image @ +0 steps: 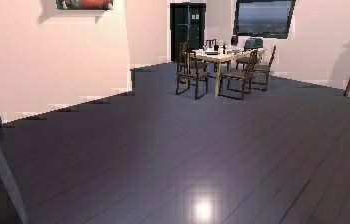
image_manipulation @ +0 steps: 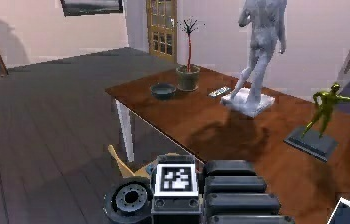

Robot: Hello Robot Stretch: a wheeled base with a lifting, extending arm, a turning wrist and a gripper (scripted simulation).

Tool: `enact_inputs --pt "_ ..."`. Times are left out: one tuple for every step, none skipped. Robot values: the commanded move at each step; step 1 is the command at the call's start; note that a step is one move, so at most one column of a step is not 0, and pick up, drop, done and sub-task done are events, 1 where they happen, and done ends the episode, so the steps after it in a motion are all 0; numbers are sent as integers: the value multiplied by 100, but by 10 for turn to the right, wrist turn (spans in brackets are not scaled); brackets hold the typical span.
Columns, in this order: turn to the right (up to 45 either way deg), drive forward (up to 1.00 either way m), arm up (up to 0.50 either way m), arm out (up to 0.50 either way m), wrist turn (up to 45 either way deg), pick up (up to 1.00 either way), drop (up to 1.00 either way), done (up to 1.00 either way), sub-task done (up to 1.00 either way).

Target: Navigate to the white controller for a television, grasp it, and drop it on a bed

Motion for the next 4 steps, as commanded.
enact_inputs --pt "0 15 0 0 0 0 0 0 0" --pt "450 0 0 0 0 0 0 0 0" --pt "0 80 0 0 0 0 0 0 0" --pt "300 0 0 0 0 0 0 0 0"
